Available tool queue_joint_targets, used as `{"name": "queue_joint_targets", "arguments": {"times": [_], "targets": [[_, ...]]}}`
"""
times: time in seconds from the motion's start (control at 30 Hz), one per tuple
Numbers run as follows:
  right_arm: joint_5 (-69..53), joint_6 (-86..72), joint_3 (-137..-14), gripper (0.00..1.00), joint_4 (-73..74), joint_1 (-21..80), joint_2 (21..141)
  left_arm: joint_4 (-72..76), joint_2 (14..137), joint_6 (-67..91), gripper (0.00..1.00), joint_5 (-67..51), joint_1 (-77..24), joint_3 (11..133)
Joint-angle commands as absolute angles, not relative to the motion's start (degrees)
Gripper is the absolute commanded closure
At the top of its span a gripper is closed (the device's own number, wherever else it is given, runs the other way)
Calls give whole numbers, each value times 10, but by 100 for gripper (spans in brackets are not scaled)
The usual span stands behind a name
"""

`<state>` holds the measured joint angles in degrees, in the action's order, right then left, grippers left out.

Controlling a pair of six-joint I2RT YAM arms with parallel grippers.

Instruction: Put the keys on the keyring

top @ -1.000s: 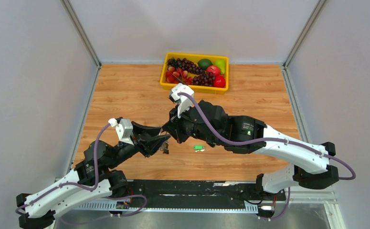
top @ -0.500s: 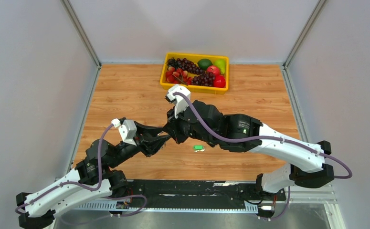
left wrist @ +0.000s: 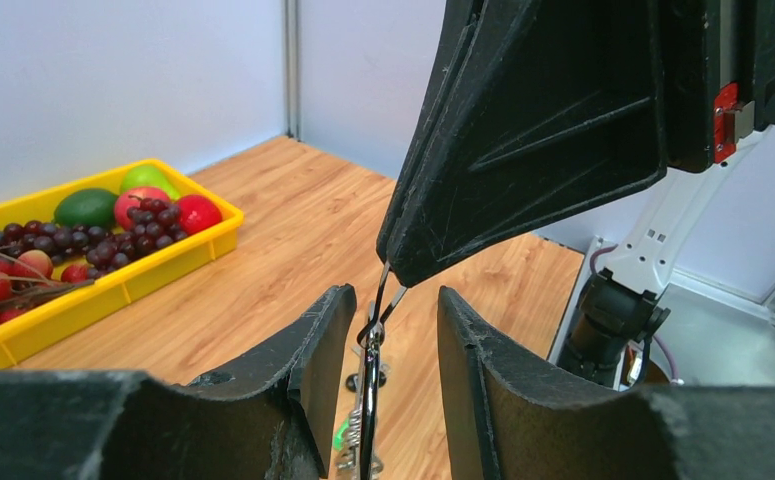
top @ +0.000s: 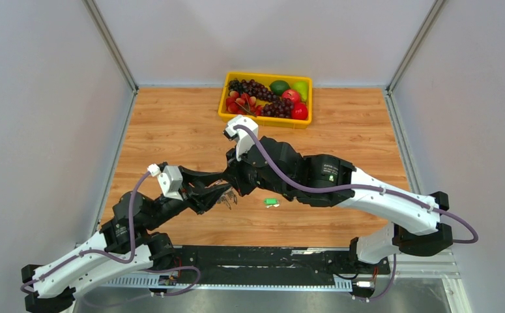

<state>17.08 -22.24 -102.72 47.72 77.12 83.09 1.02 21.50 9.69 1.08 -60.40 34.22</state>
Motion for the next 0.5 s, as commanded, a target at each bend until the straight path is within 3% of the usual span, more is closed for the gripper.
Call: {"name": "queue_joint_targets", "arguments": {"times": [0.0,0.47], "targets": [[184,-234,-1060,100,466,775,828,15,213,82,54,4,-606,353],[177,-233,-1072,100,467,774,837,18,199,77,65,12,-606,349]]}}
